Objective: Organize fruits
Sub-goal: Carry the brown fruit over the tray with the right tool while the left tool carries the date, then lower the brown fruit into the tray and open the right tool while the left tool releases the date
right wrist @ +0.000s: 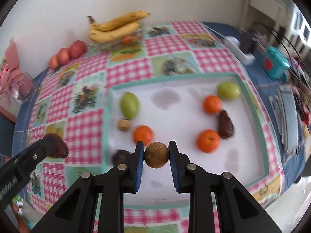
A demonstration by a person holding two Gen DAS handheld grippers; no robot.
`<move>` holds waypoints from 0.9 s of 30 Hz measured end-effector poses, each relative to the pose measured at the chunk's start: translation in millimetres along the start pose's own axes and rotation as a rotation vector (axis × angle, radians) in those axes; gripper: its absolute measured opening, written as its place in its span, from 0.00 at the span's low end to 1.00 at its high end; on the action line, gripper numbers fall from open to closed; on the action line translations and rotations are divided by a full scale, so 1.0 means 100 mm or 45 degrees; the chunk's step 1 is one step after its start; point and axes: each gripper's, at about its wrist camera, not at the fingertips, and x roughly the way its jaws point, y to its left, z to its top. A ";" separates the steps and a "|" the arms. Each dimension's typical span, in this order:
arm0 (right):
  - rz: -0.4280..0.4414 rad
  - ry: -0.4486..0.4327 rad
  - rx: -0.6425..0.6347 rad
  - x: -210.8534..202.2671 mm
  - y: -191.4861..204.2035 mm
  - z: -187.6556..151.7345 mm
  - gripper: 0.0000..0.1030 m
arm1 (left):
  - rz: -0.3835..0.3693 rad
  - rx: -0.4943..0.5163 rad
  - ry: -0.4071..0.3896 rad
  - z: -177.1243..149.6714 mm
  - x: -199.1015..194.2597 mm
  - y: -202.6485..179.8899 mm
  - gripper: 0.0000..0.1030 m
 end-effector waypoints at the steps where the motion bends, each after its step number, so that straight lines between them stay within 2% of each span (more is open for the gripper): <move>1: -0.011 0.007 0.014 0.01 -0.06 -0.02 0.26 | -0.005 0.016 0.012 -0.04 0.02 -0.05 0.36; 9: -0.076 0.076 0.087 0.11 -0.44 -0.26 0.26 | -0.062 0.139 0.186 -0.37 0.38 -0.53 0.36; 14: -0.105 0.144 0.127 0.25 -0.59 -0.33 0.26 | -0.054 0.153 0.284 -0.49 0.60 -0.63 0.36; 19: -0.110 0.212 0.131 0.40 -0.62 -0.39 0.26 | -0.032 0.159 0.333 -0.55 0.74 -0.64 0.36; 24: -0.109 0.235 0.138 0.44 -0.64 -0.42 0.26 | -0.031 0.148 0.355 -0.58 0.77 -0.63 0.37; 26: -0.108 0.233 0.143 0.46 -0.64 -0.41 0.32 | -0.035 0.141 0.358 -0.57 0.77 -0.63 0.40; 27: -0.109 0.231 0.143 0.45 -0.64 -0.41 0.35 | -0.037 0.136 0.358 -0.57 0.76 -0.62 0.47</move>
